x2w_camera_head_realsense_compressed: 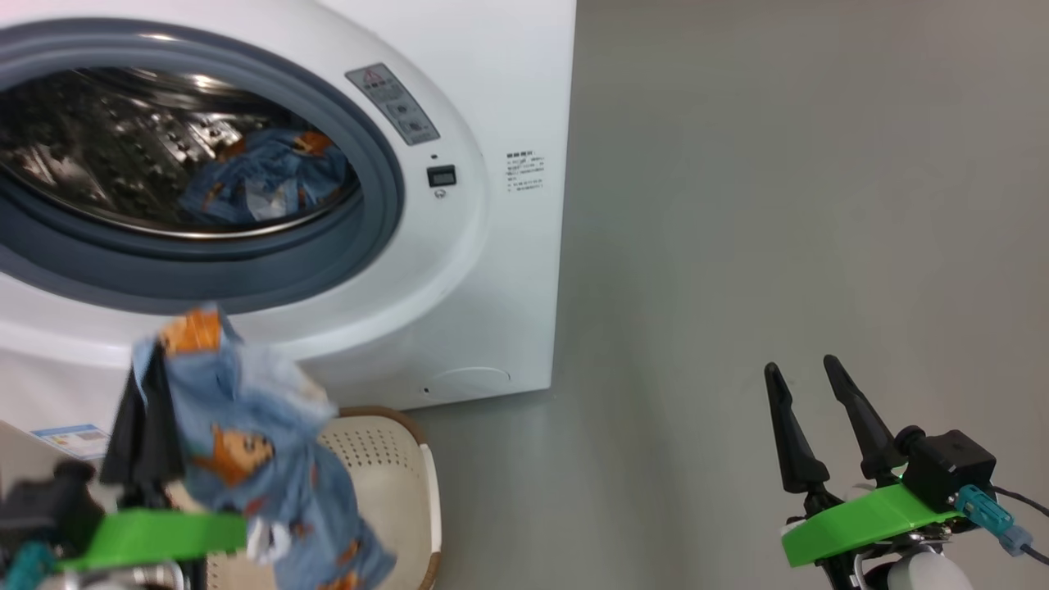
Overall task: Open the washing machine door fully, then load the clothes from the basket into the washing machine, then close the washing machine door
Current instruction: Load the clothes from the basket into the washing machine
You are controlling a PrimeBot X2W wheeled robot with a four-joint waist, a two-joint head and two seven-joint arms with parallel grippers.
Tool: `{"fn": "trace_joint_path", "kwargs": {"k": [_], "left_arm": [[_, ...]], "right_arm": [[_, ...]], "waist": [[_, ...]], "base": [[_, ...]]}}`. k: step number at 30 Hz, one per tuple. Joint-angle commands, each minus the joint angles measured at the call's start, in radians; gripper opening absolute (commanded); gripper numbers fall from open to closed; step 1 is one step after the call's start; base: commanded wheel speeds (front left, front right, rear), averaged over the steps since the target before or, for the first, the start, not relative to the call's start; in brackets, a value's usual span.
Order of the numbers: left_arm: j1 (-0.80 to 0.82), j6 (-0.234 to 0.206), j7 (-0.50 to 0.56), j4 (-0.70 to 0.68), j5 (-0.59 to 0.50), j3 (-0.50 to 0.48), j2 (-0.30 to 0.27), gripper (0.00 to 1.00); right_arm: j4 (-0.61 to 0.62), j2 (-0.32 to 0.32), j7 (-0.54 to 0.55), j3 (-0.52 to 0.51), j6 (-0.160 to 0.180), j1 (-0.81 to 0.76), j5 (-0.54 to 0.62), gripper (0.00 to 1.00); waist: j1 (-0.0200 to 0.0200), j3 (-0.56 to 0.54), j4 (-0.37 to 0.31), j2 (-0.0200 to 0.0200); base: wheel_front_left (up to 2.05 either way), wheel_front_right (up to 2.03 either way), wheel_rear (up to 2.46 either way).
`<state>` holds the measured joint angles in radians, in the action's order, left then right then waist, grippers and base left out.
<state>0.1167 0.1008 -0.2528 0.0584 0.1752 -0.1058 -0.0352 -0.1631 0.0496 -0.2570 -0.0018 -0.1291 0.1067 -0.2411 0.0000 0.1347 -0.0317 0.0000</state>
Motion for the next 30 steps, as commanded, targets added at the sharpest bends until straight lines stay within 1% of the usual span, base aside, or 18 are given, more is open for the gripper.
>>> {"fn": "trace_joint_path", "kwargs": {"k": [1, 6, 13, 14, 21, 26, 30], "left_arm": [[0.07, 0.008, -0.009, -0.019, -0.013, -0.04, -0.016, 0.0], [0.201, 0.016, -0.009, 0.015, -0.03, -0.067, -0.027, 0.0], [0.386, 0.022, -0.009, 0.116, -0.038, -0.11, -0.052, 0.0], [0.386, 0.022, -0.009, 0.116, -0.038, -0.11, -0.052, 0.0], [0.529, 0.024, -0.009, 0.233, -0.048, -0.149, -0.085, 0.0], [0.648, 0.027, -0.009, 0.337, -0.055, -0.129, -0.12, 0.0], [0.765, 0.028, -0.005, 0.477, -0.044, -0.121, -0.153, 0.0]], "right_arm": [[0.028, 0.001, -0.005, 0.032, -0.002, 0.038, -0.003, 1.0], [0.033, 0.001, -0.005, 0.035, -0.002, 0.06, -0.01, 1.0], [0.044, 0.001, -0.005, 0.041, -0.002, 0.096, -0.015, 1.0], [0.044, 0.001, -0.005, 0.041, -0.002, 0.096, -0.015, 1.0], [0.057, 0.001, -0.005, 0.047, -0.002, 0.131, -0.02, 1.0], [0.063, 0.001, -0.005, 0.052, -0.002, 0.153, -0.02, 1.0], [0.068, 0.001, -0.005, 0.061, -0.002, 0.168, -0.025, 1.0]], "waist": [[0.0, 0.03, -0.014, 0.0], [0.0, 0.09, -0.029, 0.0], [0.0, 0.191, -0.053, 0.0], [0.0, 0.191, -0.053, 0.0], [0.0, 0.289, -0.077, 0.0], [0.0, 0.361, -0.088, 0.0], [0.0, 0.413, -0.096, 0.0]], "base": [[0.0, 0.0, 0.0], [0.0, 0.0, 0.0], [0.0, 0.0, 0.0], [0.0, 0.0, 0.0], [0.0, 0.0, 0.0], [0.0, 0.0, 0.0], [0.0, 0.0, 0.0]]}}
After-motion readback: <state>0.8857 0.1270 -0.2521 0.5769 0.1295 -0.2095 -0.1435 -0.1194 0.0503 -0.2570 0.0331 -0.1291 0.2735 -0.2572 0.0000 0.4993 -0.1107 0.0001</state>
